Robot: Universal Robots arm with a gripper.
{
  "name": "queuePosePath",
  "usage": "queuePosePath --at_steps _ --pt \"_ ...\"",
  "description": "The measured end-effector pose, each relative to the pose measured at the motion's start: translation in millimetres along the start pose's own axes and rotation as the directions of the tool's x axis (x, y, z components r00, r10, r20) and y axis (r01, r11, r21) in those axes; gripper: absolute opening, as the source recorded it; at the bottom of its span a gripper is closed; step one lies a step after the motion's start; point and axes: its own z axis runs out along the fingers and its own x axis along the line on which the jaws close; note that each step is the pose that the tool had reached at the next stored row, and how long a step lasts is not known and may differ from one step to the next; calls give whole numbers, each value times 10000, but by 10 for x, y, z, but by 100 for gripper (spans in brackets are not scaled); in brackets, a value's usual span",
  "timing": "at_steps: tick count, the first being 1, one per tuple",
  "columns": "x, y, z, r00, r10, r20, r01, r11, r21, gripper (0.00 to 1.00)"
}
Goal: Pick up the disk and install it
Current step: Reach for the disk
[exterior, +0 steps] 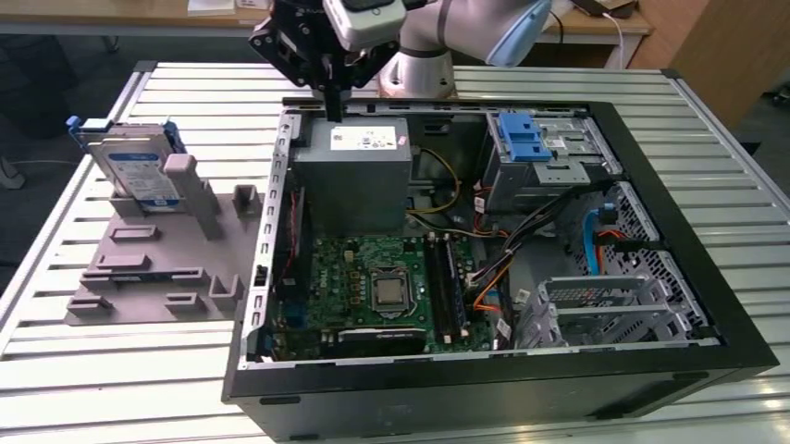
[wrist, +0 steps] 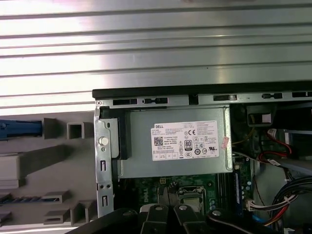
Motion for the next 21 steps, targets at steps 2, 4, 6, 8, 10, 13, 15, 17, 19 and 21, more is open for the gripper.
queuePosePath --at_steps 2,4,6,8,10,13,15,17,19,21 --pt "29 -2 0 10000 1 1 -1 10000 -1 11" --pt "65 -3 0 10000 1 1 -1 10000 -1 11" --pt "97 -2 0 10000 0 1 0 10000 -1 11" --pt "121 7 1 10000 -1 1 1 10000 -1 11" --pt "140 23 1 10000 1 0 -1 10000 3 11" --pt "166 46 2 10000 0 1 0 10000 7 11" --pt "183 59 2 10000 0 1 0 10000 9 11" --pt "200 70 3 10000 -1 1 1 10000 10 11" --pt "218 79 3 10000 -1 2 1 10000 9 11" --pt "236 88 4 10000 0 2 0 10000 10 11"
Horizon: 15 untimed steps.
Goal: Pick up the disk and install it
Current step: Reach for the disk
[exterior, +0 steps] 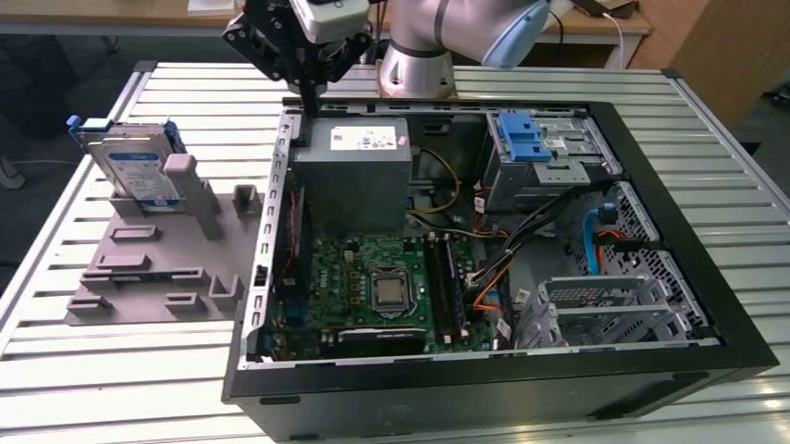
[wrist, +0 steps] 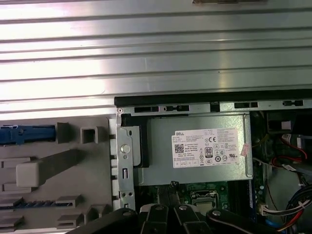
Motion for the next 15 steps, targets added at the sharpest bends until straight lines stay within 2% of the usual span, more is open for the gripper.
queuePosePath --at_steps 3,5,15 --pt "38 8 0 10000 1 -1 -1 10000 1 11" --pt "114 11 1 10000 0 0 0 10000 0 11" --pt "129 15 0 10000 0 0 0 10000 1 11"
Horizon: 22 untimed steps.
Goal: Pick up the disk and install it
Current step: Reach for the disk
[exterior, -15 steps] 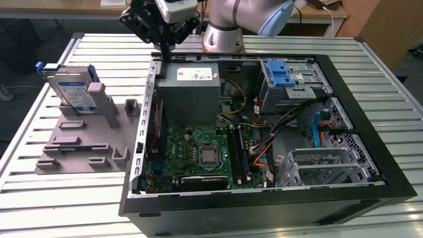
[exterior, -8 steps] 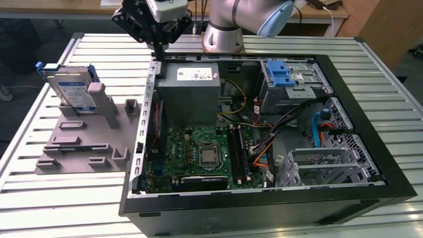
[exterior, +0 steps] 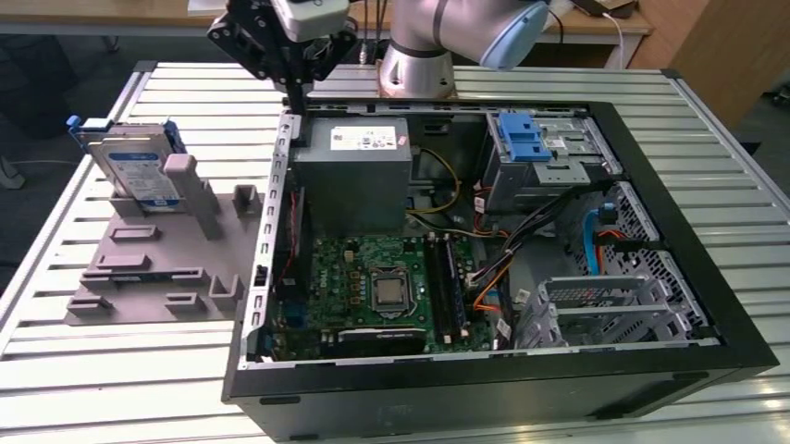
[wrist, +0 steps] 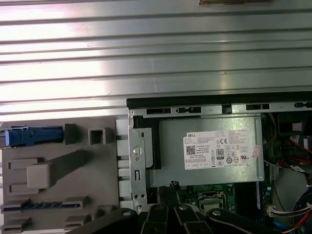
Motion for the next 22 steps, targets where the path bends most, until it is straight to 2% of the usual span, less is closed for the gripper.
queuePosePath --at_steps 9,22 --pt "89 55 1 10000 -1 0 1 10000 0 11" --pt "254 118 1 10000 0 0 0 10000 0 11"
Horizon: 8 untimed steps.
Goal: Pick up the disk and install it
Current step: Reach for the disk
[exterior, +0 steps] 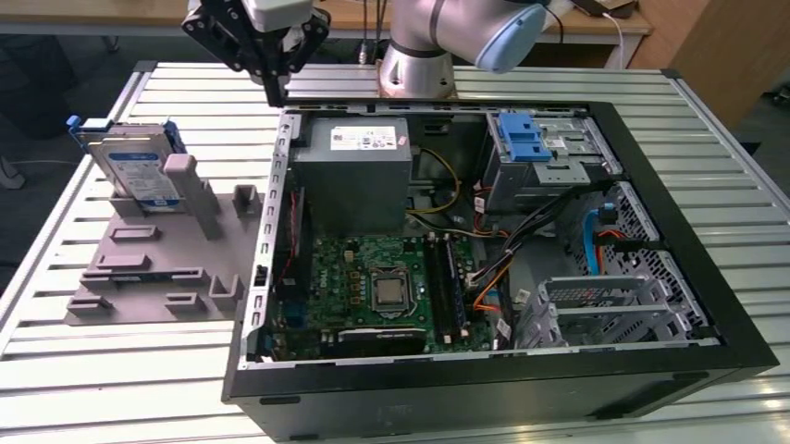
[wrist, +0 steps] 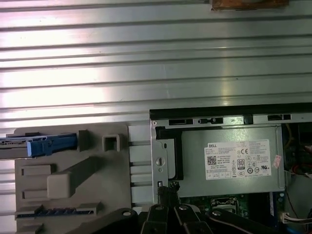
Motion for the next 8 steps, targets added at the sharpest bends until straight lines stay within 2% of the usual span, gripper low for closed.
queuePosePath --at_steps 8 --pt "90 35 0 10000 -1 0 1 10000 5 11"
